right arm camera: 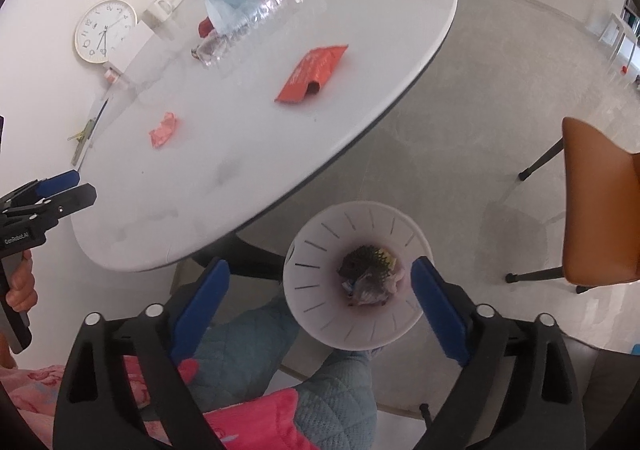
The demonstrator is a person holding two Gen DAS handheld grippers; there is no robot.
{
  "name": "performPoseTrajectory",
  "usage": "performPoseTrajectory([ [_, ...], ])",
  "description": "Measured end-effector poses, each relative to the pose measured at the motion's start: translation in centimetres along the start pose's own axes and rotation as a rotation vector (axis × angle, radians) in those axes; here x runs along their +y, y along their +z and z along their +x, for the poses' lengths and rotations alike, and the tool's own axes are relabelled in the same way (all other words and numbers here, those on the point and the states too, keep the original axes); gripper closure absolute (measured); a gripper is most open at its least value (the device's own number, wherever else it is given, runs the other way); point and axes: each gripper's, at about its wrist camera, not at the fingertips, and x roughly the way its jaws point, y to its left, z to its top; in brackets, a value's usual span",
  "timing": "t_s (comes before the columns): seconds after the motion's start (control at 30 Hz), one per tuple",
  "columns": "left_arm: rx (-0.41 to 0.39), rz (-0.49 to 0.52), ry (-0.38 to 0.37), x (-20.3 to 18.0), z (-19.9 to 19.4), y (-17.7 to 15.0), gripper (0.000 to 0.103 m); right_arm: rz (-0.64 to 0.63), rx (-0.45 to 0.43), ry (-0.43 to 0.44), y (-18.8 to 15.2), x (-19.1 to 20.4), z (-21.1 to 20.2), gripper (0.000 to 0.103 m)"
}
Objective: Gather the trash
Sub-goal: 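Move both tools back over the table toward the pink cloth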
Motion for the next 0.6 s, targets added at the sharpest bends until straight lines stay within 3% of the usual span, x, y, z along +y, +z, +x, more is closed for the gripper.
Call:
performPoseTrajectory([
  [0.3,-0.004,-0.016,0.008,2.7,1.2,1.3,0.02,0.016,-0.055,-0.055,3.2,2.0,-1.3,0.002],
  [0.6,0.017,0.032,0.0,5.7,5.9,4.3,0.02,0.08,-0.097,-0.101,7.9,4.9,1.9,0.002],
])
